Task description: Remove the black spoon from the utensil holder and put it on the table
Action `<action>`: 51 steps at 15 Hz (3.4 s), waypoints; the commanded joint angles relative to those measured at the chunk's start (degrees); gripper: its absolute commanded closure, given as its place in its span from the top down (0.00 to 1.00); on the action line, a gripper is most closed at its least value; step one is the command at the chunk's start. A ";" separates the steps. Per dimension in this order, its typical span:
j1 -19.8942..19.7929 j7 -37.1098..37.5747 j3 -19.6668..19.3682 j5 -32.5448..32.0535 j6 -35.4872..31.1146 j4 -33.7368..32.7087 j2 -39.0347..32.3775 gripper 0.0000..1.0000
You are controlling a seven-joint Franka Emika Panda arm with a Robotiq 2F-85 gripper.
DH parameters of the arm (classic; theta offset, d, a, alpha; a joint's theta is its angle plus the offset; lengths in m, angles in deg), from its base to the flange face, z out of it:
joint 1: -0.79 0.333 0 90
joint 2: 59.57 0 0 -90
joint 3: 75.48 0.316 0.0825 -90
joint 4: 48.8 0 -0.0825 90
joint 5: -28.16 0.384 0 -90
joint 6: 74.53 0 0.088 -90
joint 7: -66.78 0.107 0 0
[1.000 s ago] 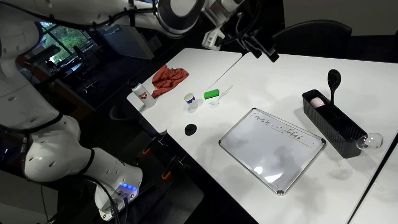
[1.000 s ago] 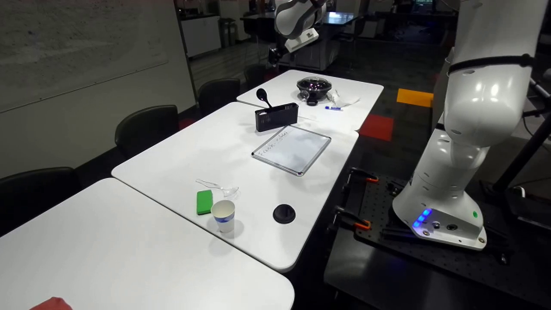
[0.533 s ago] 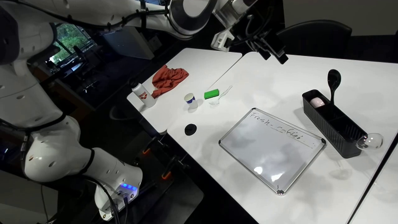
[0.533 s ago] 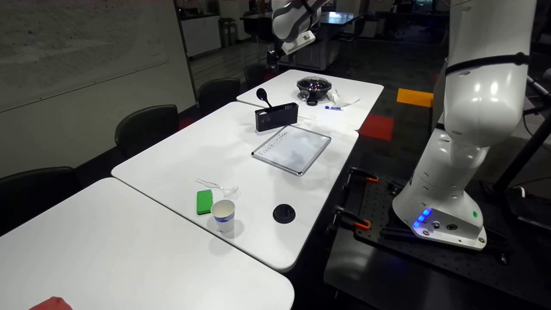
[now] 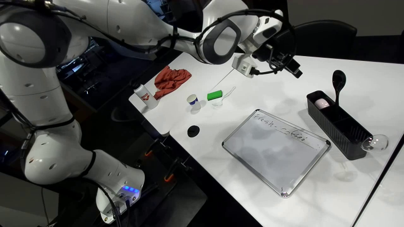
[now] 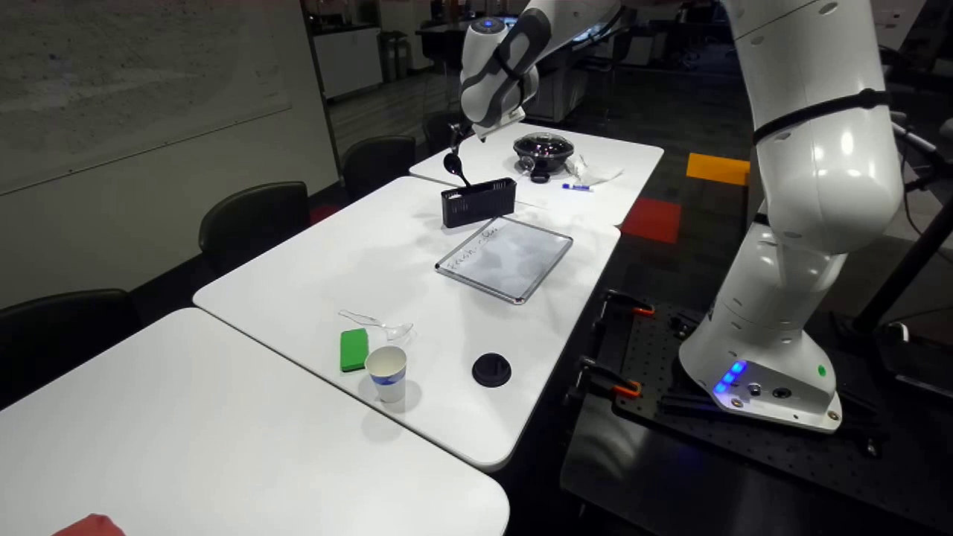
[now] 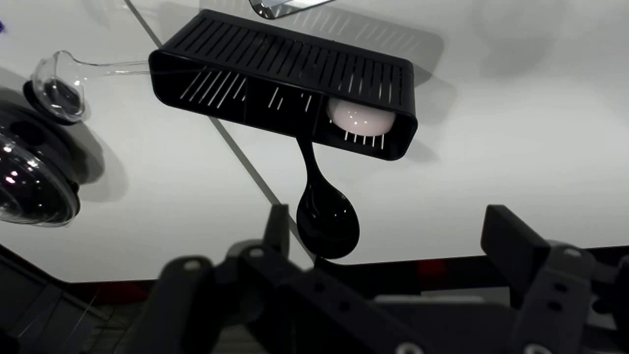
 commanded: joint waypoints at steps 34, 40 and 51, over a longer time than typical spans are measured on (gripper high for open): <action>-8.65 0.33 -2.36 6.49 13.98 -55.11 -42.83 1.00; -9.29 1.05 -3.14 6.30 15.70 -58.79 -45.03 0.58; -7.69 4.20 -6.14 6.05 13.25 -56.70 -43.75 0.04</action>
